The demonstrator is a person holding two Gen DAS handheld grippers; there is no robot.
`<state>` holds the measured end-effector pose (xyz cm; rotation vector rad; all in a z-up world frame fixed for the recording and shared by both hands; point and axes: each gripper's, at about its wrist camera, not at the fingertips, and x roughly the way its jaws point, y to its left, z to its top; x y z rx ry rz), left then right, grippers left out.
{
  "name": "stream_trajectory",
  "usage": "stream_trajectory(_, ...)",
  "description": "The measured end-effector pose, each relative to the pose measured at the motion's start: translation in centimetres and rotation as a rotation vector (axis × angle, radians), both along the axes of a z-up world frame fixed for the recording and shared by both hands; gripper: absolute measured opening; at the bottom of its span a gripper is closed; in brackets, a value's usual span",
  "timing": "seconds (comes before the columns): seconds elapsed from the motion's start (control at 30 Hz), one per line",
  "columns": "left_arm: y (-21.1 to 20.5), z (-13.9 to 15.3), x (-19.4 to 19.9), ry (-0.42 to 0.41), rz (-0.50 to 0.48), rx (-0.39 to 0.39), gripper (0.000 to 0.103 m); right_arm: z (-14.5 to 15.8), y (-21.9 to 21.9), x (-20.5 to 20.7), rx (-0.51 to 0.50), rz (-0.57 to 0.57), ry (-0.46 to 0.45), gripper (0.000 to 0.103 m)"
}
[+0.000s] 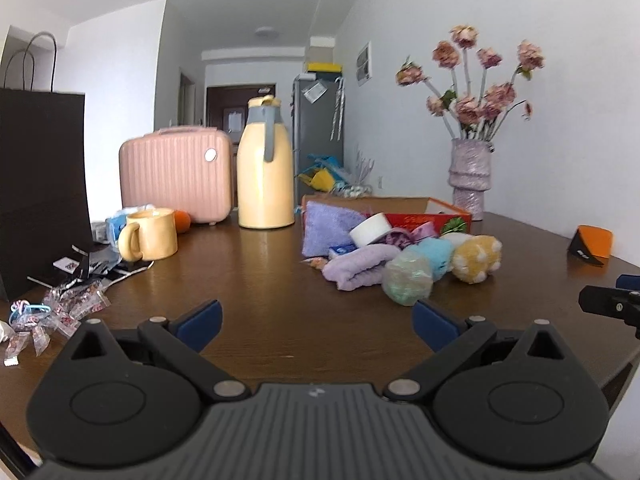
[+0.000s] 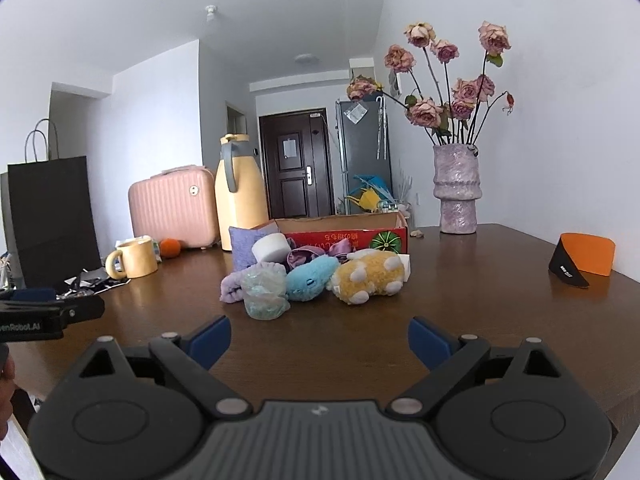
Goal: Organize soft objects
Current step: 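Withdraw the left tool and move both tools back toward the soft pile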
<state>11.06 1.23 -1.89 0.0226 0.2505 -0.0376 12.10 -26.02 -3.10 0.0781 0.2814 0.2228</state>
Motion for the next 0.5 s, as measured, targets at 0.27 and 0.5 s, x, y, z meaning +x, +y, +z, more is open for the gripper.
stream_trajectory(0.27, 1.6, -0.2, 5.2, 0.083, 0.054, -0.03, 0.103, 0.6, 3.3, 6.8, -0.038, 0.068, 0.078, 0.089)
stream_trajectory(0.5, 3.0, 0.3, 10.7, 0.12, 0.065, -0.016, 0.103, 0.6, 7.2, 14.5, -0.088, 0.127, 0.147, 0.086)
